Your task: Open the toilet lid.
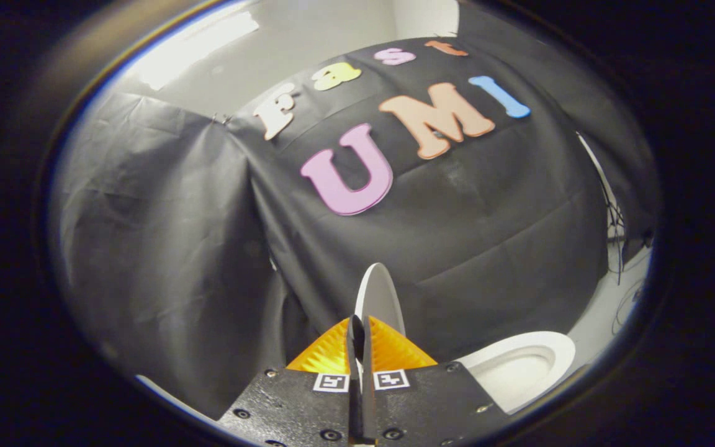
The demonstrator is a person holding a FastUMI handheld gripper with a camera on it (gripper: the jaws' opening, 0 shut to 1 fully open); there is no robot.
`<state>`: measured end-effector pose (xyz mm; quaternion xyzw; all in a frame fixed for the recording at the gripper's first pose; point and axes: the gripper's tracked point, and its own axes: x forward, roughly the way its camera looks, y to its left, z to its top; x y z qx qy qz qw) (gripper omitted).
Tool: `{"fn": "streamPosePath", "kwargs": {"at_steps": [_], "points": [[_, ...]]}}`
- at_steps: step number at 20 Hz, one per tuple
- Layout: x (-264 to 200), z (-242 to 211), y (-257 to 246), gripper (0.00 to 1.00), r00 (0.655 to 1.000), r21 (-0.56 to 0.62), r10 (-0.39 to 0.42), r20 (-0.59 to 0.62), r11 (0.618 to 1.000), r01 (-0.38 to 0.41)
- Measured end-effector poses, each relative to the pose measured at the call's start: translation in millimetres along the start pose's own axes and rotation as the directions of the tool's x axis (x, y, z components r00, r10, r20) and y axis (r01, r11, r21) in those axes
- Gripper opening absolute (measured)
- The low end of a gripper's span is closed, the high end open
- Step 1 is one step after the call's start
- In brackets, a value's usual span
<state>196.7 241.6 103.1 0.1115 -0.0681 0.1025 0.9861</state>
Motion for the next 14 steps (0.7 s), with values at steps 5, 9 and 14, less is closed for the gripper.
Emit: {"fn": "streamPosePath", "kwargs": {"at_steps": [5, 9, 14], "points": [[14, -18, 59, 0.00, 0.997, -0.105, 0.055, -0.060, 0.993, -0.061], [20, -33, 90, 0.00, 0.992, -0.158, 0.088, -0.087, 0.982, -0.101], [30, -49, 123, 0.00, 0.981, -0.246, 0.133, -0.142, 0.955, -0.165]]}}
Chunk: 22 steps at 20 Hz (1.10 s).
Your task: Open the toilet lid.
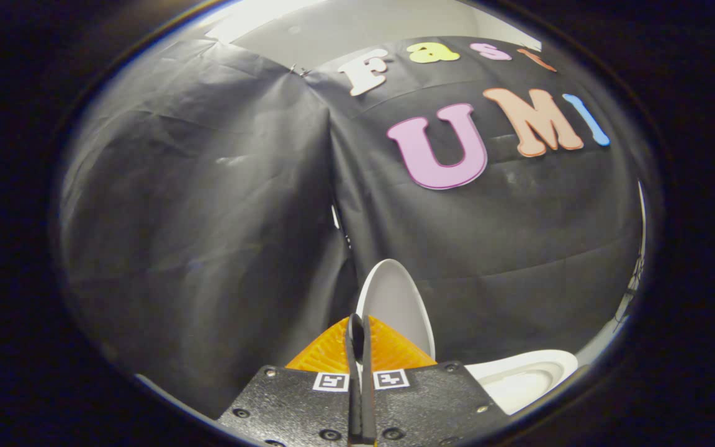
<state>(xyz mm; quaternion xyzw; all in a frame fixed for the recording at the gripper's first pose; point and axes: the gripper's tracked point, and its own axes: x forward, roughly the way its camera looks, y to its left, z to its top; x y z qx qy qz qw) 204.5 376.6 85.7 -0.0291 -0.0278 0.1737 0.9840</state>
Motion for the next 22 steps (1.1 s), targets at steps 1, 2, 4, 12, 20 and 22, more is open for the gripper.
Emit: {"fn": "streamPosePath", "kwargs": {"at_steps": [1, 2, 4, 12, 20, 22], "points": [[3, -2, 8, 0.00, 1.000, -0.017, 0.014, -0.012, 1.000, -0.014], [6, -5, 14, 0.00, 0.999, -0.028, 0.026, -0.022, 0.999, -0.027], [11, -8, 23, 0.00, 0.998, -0.033, 0.046, -0.033, 0.998, -0.047], [13, -13, 36, 0.09, 0.998, -0.101, 0.043, -0.044, 0.994, -0.048], [15, -28, 41, 0.39, 0.995, -0.128, 0.063, -0.076, 0.989, -0.072], [10, -19, 43, 0.46, 0.996, -0.140, 0.079, -0.036, 0.987, -0.083]]}}
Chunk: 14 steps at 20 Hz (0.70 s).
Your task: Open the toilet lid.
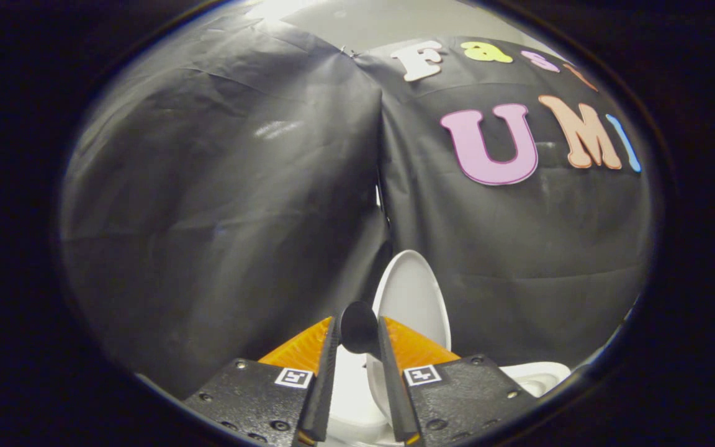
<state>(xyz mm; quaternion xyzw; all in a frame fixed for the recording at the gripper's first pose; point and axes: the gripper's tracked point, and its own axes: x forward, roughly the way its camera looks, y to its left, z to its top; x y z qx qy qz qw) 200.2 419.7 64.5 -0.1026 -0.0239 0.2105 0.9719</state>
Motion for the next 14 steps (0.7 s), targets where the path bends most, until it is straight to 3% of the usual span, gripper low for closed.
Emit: {"fn": "streamPosePath", "kwargs": {"at_steps": [3, 9, 14], "points": [[-7, 19, 1, 0.56, 0.998, -0.024, 0.000, 0.059, 1.000, 0.001], [-49, 80, -7, 0.64, 0.964, -0.010, -0.007, 0.267, 1.000, 0.010], [-103, 110, -45, 0.69, 0.929, -0.061, -0.097, 0.357, 0.990, 0.127]]}}
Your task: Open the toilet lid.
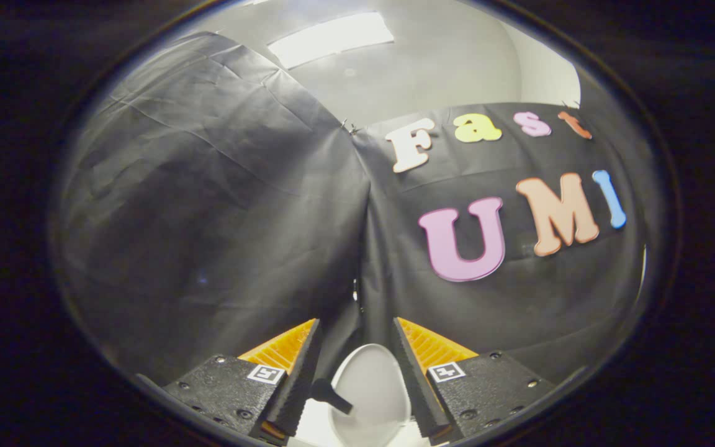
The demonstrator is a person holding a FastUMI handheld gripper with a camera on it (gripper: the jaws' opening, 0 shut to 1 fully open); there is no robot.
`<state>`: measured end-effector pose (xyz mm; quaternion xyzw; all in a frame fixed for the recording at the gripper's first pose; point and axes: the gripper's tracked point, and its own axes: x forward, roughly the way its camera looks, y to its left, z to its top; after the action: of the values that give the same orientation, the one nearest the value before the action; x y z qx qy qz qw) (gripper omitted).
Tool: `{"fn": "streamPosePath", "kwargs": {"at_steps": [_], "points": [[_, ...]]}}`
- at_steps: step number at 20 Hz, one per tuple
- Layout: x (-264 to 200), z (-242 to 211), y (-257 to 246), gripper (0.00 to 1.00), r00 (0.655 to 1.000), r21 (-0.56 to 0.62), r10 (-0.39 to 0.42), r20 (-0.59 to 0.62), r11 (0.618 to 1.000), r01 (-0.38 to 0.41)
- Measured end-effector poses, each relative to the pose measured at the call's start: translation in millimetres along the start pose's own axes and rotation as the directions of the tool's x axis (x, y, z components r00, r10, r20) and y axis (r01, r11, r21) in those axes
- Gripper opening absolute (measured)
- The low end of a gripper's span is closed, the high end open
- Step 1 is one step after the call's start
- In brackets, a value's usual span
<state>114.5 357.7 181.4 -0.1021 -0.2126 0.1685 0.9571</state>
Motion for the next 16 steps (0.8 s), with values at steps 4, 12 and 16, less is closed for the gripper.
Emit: {"fn": "streamPosePath", "kwargs": {"at_steps": [4, 12, 16], "points": [[-36, 18, -42, 0.72, 0.998, -0.082, -0.067, -0.005, 0.994, 0.066], [-121, -9, -152, 0.78, 0.975, -0.146, -0.207, -0.080, 0.970, 0.194], [-171, -50, -214, 0.73, 0.934, -0.068, -0.318, -0.161, 0.948, 0.311]]}}
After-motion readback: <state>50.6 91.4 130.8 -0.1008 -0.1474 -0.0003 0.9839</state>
